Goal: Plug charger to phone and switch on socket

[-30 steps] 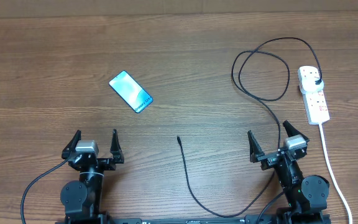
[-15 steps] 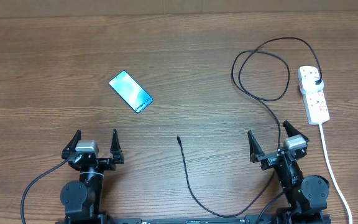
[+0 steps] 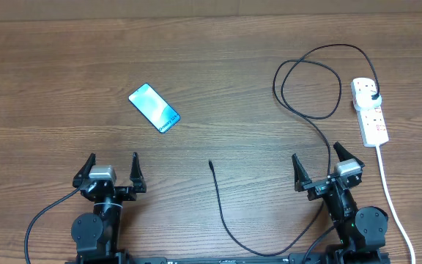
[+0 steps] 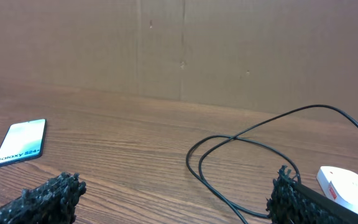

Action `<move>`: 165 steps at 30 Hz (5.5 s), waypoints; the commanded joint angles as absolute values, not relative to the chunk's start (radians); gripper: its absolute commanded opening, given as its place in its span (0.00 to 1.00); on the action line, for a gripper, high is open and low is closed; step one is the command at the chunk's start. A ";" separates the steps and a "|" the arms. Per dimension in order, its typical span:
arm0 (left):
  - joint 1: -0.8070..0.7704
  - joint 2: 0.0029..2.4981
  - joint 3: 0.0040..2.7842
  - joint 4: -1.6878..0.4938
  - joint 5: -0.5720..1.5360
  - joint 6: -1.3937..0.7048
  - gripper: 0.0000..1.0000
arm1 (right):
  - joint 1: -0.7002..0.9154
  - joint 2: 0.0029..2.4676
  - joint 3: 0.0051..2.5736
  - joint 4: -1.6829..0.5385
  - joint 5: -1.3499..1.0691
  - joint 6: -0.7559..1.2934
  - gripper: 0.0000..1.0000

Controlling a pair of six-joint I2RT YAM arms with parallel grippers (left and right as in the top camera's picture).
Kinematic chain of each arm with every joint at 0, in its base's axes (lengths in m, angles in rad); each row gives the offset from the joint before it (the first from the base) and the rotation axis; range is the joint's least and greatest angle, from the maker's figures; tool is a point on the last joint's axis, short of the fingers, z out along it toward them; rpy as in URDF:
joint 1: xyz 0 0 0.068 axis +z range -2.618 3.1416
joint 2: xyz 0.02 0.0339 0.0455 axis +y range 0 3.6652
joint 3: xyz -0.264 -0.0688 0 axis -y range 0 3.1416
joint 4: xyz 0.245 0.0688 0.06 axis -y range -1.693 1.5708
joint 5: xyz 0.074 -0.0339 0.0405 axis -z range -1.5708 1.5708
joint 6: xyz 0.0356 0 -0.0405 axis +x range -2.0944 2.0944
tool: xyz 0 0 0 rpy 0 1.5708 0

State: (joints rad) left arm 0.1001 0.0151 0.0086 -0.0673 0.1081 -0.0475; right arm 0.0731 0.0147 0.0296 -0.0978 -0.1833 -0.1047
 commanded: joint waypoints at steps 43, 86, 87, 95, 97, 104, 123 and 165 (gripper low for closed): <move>0.106 0.567 0.506 -0.261 0.085 -0.105 1.00 | 0.079 0.003 0.019 -0.092 -0.181 -0.098 1.00; -0.052 1.583 1.467 -0.950 0.039 -0.337 1.00 | 0.079 0.003 0.019 -0.091 -0.181 -0.099 1.00; -0.054 1.585 1.467 -0.958 0.061 -0.337 1.00 | 0.079 0.003 0.019 -0.091 -0.181 -0.098 1.00; -0.055 1.586 1.467 -0.933 0.117 -0.411 1.00 | 0.079 0.003 0.019 -0.091 -0.181 -0.098 1.00; -0.055 1.586 1.467 -0.942 0.089 -0.530 1.00 | 0.079 0.003 0.019 -0.091 -0.181 -0.098 1.00; -0.056 1.602 1.490 -0.965 0.020 -0.667 1.00 | 0.079 0.003 0.019 -0.091 -0.181 -0.098 1.00; -0.156 2.025 1.839 -1.197 -0.121 -0.833 1.00 | 0.079 0.003 0.019 -0.091 -0.181 -0.098 1.00; -0.151 2.188 1.820 -1.060 -0.089 -0.847 1.00 | 0.079 0.003 0.019 -0.092 -0.181 -0.098 1.00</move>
State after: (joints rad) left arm -0.1555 2.1677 1.8130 -1.0664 -0.0868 -0.8326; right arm 0.0727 0.0147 0.0292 -0.0978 -0.1829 -0.1047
